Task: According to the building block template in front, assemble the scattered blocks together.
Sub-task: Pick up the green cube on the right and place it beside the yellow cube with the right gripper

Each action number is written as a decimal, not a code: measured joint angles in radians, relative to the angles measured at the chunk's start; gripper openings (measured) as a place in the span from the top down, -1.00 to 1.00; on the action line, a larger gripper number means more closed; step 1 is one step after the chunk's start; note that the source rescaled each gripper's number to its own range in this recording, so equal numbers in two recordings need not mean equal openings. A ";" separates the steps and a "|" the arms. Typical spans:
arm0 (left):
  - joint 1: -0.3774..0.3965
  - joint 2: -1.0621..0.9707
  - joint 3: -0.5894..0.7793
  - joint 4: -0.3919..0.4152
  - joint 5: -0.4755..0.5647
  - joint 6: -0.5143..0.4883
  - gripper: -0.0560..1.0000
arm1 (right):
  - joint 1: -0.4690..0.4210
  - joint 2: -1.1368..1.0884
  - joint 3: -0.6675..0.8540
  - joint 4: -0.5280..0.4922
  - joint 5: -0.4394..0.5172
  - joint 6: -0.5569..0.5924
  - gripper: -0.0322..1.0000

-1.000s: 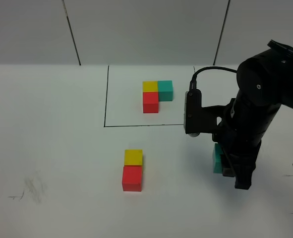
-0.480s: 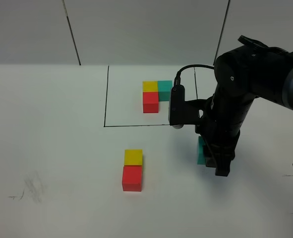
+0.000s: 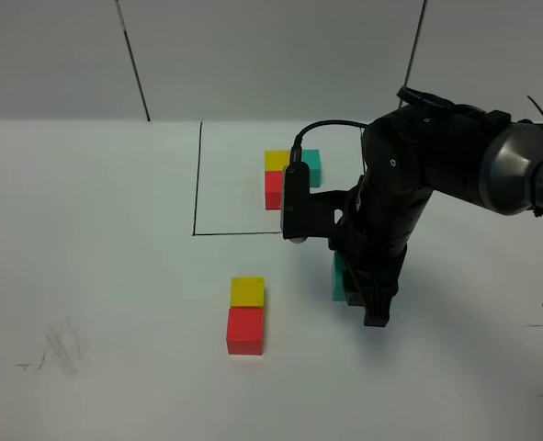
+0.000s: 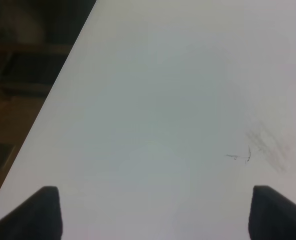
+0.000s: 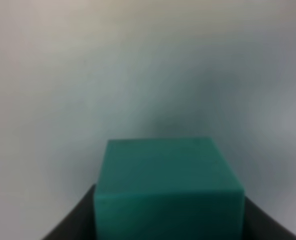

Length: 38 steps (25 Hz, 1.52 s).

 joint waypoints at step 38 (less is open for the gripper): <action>0.000 0.000 0.000 0.000 0.000 0.000 -0.66 | 0.069 0.239 -0.168 0.013 -0.066 0.030 0.04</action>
